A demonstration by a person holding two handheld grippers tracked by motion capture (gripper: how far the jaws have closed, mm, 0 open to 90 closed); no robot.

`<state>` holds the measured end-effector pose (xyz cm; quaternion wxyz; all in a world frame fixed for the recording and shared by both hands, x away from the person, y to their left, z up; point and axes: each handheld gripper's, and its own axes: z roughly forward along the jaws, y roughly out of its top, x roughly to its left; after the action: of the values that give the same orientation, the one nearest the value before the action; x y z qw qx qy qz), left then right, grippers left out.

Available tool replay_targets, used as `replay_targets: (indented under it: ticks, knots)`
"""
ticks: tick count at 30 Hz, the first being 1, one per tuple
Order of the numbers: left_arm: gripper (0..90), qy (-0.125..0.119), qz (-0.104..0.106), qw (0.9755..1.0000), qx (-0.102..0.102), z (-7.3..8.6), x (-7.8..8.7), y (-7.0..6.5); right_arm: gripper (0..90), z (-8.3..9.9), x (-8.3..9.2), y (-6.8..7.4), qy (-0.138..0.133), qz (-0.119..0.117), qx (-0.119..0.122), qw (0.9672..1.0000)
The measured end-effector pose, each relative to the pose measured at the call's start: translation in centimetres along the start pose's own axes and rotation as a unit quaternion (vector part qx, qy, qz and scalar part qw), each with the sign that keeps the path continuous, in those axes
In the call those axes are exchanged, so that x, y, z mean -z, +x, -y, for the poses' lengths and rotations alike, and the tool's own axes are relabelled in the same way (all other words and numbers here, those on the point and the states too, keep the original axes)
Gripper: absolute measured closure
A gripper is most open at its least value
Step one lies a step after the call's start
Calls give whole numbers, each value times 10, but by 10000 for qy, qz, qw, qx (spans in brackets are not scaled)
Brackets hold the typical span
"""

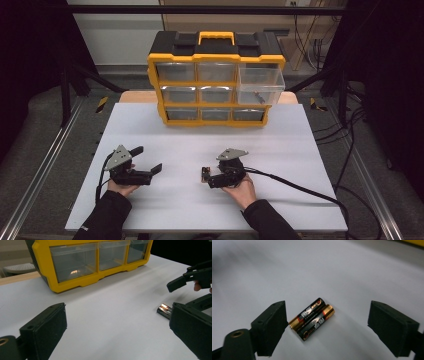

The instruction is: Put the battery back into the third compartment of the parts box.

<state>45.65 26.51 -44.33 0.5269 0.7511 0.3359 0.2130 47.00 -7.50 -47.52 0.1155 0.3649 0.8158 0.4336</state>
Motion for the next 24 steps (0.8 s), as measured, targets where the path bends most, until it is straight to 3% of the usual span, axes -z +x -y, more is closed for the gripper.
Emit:
replay_targets:
  ticks: [10, 19, 24]
  knots:
    - [9, -9, 7, 10000, -3, 0, 0, 0, 344, 6, -10, 0, 179, -114, 15, 9998]
    - [9, 0, 12, 10000, -12, 0, 0, 0, 550, 6, -9, -1, 330, -268, 23, 9991]
    - [9, 3, 8, 10000, -6, 0, 0, 0, 573, 6, -11, -2, 392, -208, 10, 9990]
